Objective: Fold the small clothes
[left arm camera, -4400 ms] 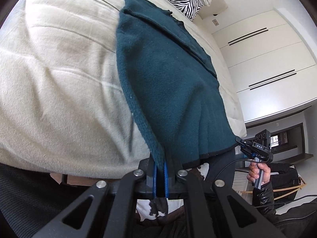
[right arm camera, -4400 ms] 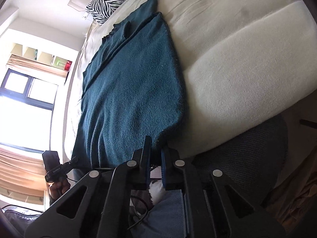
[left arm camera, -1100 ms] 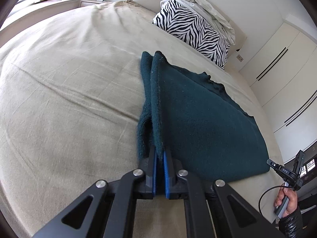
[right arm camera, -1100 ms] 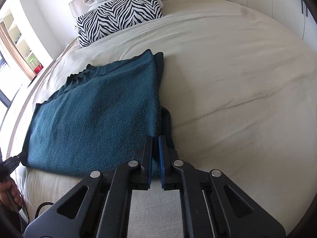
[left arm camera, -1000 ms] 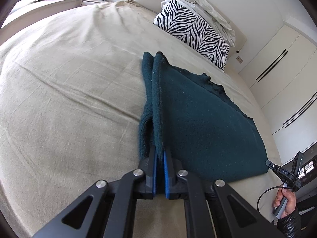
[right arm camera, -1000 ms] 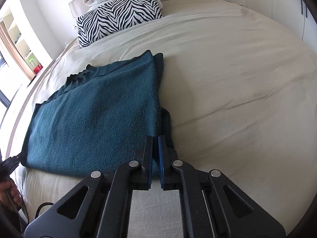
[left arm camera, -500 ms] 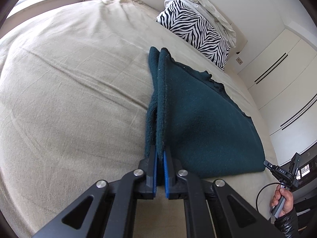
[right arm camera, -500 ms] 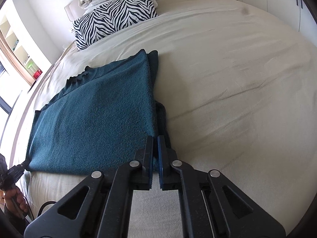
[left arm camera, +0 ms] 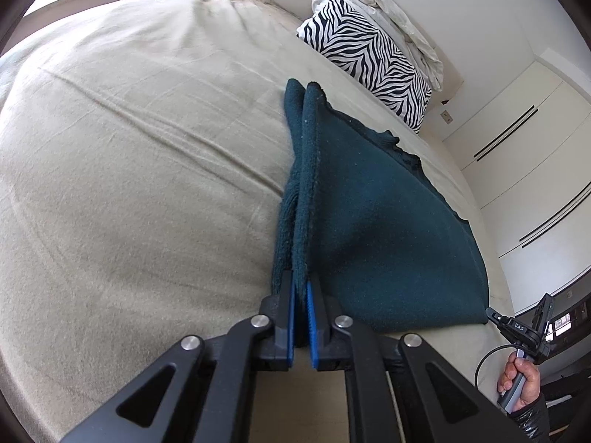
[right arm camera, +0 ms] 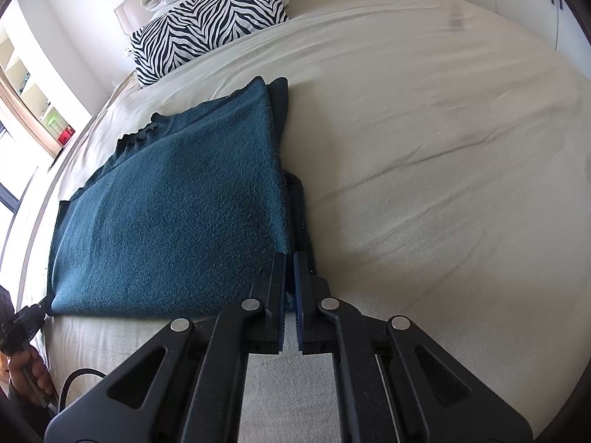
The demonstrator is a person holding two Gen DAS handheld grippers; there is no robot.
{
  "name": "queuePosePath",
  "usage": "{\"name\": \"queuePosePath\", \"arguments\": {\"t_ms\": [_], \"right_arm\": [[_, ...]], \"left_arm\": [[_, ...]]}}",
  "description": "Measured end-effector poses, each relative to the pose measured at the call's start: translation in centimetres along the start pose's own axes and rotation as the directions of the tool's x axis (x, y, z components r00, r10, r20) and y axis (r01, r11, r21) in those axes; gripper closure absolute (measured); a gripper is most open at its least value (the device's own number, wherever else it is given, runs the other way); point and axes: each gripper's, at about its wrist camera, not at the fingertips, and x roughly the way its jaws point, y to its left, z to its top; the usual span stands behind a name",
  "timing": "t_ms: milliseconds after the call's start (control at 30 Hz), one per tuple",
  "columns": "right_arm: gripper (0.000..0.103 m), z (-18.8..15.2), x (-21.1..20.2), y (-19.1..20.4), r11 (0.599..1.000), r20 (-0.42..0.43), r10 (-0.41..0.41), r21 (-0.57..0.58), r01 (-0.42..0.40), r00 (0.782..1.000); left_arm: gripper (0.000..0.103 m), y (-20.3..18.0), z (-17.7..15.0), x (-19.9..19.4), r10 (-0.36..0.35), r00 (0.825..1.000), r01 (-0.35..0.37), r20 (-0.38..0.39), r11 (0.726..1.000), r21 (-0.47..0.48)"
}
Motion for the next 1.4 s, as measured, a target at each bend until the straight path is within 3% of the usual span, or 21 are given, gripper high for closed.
{"name": "queuePosePath", "arguments": {"t_ms": [633,800,833,900,967,1000,1033,1067,1133,1233,1333,1400], "right_arm": [[0.100,-1.1,-0.2,-0.8,1.000,-0.017,-0.017,0.026,0.017,1.000],[0.098,-0.9,0.1,-1.6,0.996,-0.014,0.053,0.078,-0.052,0.999],[0.098,-0.8,0.0,-1.8,0.994,-0.012,0.068,0.089,-0.066,0.998],[0.092,-0.5,-0.8,-2.1,0.991,-0.009,0.080,0.105,-0.079,0.997],[0.075,-0.1,-1.9,-2.6,0.989,0.008,0.078,0.128,-0.078,0.997],[0.069,0.3,-2.5,-2.9,0.987,0.024,0.072,0.143,-0.075,0.997],[0.050,0.6,-3.2,-3.1,0.984,0.046,0.071,0.160,-0.078,0.996],[0.043,1.1,-4.0,-3.2,0.980,0.082,0.079,0.175,-0.093,0.993],[0.043,2.5,-4.6,-2.3,0.977,0.128,0.117,0.165,-0.138,0.985],[0.043,5.2,-3.0,1.3,0.968,0.091,0.212,0.116,-0.221,0.973],[0.043,7.2,0.7,6.0,0.921,0.030,0.372,0.113,-0.373,0.928],[0.043,8.2,3.7,9.7,0.902,-0.033,0.424,0.109,-0.418,0.905]], "left_arm": [[0.093,0.3,0.1,0.4,-0.013,1.000,0.013,-0.003,1.000,-0.009],[0.092,0.3,0.3,0.1,-0.038,0.999,0.038,-0.004,0.999,-0.028],[0.088,0.2,0.3,-0.2,-0.045,0.999,0.045,-0.003,0.998,-0.036],[0.075,-0.3,0.5,-1.2,-0.043,0.999,0.043,0.014,0.998,-0.045],[0.059,-1.2,0.8,-2.8,-0.009,0.998,0.011,0.064,1.000,-0.028],[0.059,-1.7,1.0,-3.6,0.011,0.996,-0.010,0.091,1.000,-0.011],[0.059,-2.4,1.4,-4.2,0.024,0.993,-0.026,0.111,1.000,0.010],[0.058,-3.2,2.0,-4.6,0.029,0.991,-0.034,0.128,0.999,0.035],[0.054,-5.1,3.6,-4.3,0.043,0.989,-0.057,0.139,0.993,0.099],[0.053,-8.5,5.9,-2.1,0.070,0.986,-0.102,0.154,0.973,0.209],[0.050,-12.0,7.7,2.0,0.118,0.981,-0.162,0.155,0.938,0.308],[0.050,-13.5,8.9,4.9,0.150,0.978,-0.193,0.145,0.917,0.350]]}}
